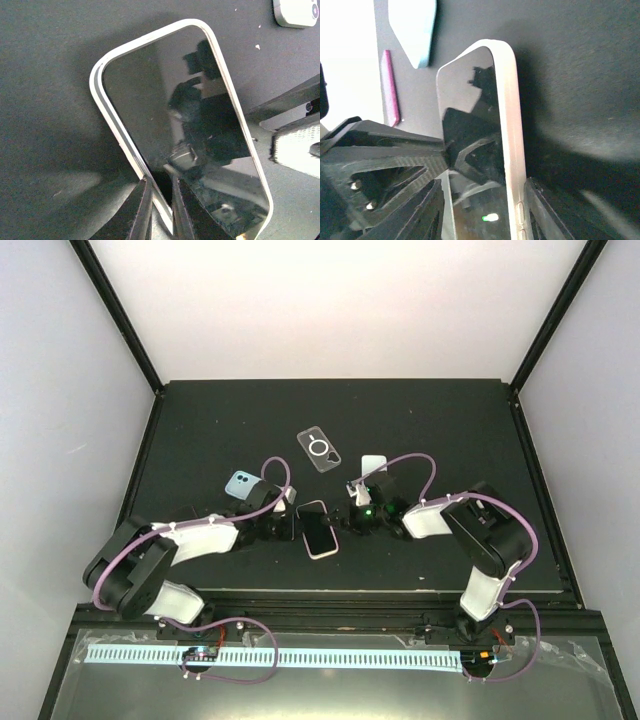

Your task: Put the phone into the phone case

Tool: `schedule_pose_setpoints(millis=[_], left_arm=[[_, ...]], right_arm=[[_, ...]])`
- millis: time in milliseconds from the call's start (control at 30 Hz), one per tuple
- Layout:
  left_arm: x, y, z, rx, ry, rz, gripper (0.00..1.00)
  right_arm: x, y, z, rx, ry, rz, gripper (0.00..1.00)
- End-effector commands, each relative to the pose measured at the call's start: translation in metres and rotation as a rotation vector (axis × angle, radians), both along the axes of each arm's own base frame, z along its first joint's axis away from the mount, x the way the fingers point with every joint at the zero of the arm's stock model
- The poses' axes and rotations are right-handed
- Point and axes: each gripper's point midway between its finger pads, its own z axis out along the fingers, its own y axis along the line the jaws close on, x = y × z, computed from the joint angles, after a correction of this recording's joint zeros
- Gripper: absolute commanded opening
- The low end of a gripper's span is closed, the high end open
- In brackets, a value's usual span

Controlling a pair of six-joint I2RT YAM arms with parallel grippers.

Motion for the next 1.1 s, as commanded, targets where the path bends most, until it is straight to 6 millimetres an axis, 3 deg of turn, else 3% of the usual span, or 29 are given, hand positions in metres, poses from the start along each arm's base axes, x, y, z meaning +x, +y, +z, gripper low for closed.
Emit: schedule_pose_setpoints(millis=[0,500,800,933,1067], left_arm=[[-0.015,0.014,-0.012,0.048,0.005,-0.016,0.12],[-0.029,0.004,-0.003,-0.068,0.013,-0.048,0.14],[-0.032,0.003,-0.004,-0.083,0.014,-0.059,0.14],[-0.033,0.003,-0.005,-0.083,0.025,-0.056,0.14],[-0.033,0.006,-0.004,-0.071,0.027,-0.045,0.14]], right_arm=[[-0.013,0.024,0.04,0.189,0.002,0.091,0.45],[-0.029,0.033,0.054,0.31,0.043,0.139,0.46],[-0.025,0.031,0.026,0.115,0.032,0.145,0.44],[-0.022,0.03,0.021,0.076,0.021,0.137,0.39],[-0.02,0.028,0.017,0.059,0.015,0.125,0.26]])
